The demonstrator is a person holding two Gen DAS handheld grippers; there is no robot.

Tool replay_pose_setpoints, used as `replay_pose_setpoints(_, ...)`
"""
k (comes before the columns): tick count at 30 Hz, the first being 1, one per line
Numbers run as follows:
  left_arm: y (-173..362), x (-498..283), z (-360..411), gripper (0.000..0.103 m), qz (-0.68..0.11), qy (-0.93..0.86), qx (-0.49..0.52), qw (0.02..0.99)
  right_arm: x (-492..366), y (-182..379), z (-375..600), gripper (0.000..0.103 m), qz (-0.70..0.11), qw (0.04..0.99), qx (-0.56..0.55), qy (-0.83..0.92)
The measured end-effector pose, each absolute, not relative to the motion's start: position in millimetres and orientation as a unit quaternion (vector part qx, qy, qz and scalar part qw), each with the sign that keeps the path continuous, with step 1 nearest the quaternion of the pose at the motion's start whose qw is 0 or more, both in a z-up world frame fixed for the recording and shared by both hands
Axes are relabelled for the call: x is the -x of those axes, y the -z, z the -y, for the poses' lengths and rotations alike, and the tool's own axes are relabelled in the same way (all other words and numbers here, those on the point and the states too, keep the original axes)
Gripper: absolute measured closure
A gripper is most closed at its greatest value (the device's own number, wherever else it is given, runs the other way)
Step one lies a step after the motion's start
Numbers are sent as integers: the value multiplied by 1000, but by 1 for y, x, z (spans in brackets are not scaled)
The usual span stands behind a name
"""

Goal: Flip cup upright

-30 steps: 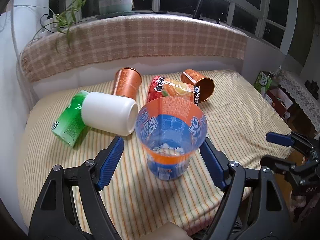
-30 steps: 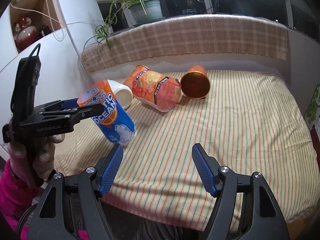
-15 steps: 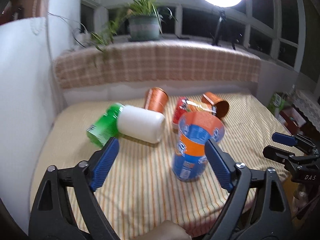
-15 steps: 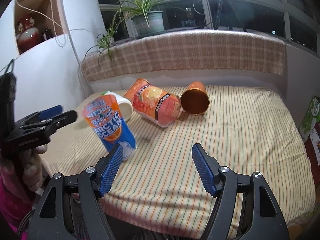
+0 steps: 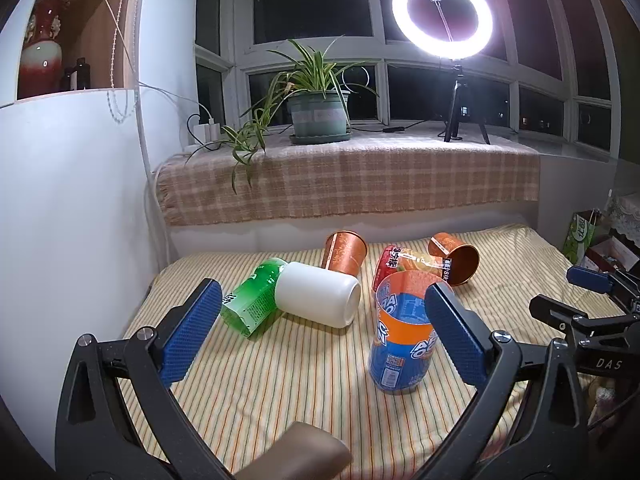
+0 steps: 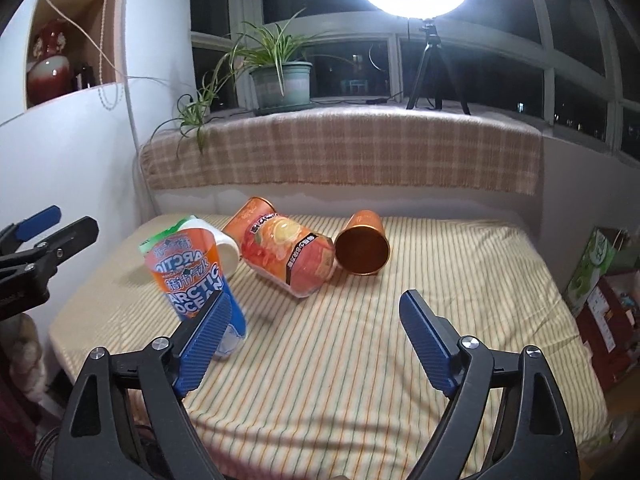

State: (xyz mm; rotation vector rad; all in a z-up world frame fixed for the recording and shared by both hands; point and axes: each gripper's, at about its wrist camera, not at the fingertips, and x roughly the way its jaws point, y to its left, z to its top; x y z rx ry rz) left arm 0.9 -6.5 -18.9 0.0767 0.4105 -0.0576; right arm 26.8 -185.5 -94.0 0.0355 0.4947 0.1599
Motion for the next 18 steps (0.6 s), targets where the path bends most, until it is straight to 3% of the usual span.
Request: replay_pose_setpoints(18,18,-1,3,0,-209,26,-29,977,-25,92,189,13,-233,970,-23,-61)
